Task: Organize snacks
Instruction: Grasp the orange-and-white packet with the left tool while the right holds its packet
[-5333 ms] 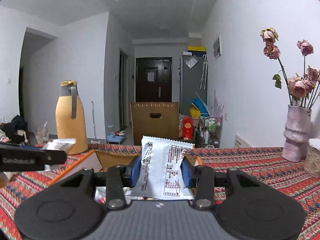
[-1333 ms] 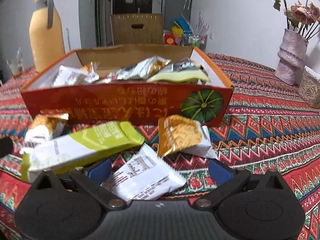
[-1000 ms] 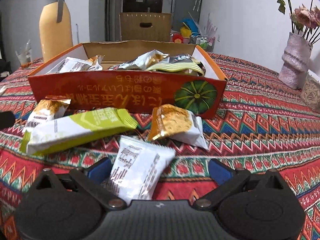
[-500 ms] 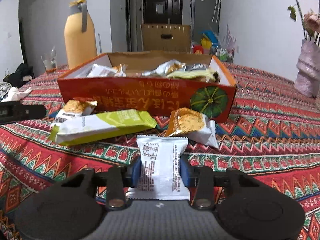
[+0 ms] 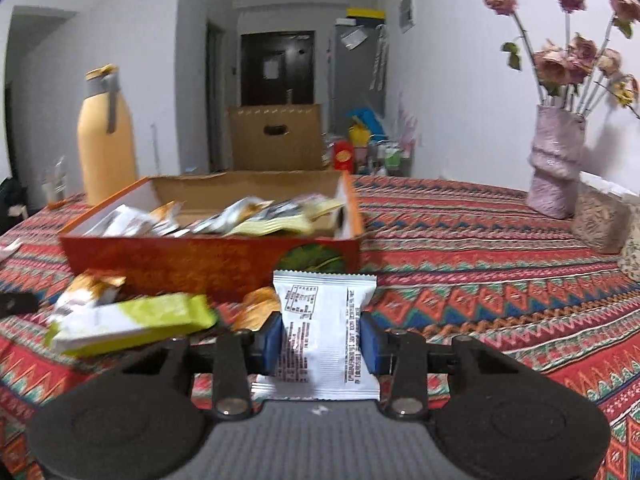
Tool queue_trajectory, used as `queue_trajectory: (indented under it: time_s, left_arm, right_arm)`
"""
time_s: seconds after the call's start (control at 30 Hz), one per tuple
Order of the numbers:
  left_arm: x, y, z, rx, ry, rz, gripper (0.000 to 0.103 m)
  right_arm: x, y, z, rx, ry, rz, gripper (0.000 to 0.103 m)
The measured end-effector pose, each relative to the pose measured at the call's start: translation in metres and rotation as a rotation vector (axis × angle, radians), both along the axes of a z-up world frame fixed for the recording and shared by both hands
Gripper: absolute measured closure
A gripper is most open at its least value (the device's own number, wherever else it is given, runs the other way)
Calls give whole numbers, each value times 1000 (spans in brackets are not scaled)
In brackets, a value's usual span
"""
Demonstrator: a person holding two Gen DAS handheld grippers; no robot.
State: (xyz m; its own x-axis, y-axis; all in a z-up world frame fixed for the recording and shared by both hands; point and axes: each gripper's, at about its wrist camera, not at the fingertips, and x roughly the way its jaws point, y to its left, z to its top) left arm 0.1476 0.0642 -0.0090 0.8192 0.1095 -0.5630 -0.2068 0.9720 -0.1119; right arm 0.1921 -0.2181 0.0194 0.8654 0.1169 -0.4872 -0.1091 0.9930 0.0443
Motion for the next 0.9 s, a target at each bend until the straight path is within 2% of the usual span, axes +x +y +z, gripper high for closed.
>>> queue_trajectory:
  time_s: [0.17, 0.5, 0.9]
  left_arm:
    - [2, 1, -2, 3, 14, 13, 0]
    - [14, -8, 1, 45, 70, -4, 0]
    - [62, -35, 5, 123, 161, -11, 0]
  right_arm:
    - [4, -5, -11, 26, -7, -27, 64]
    - [-5, -9, -9, 58, -50, -23, 64]
    - [-9, -11, -10, 74, -62, -23, 63]
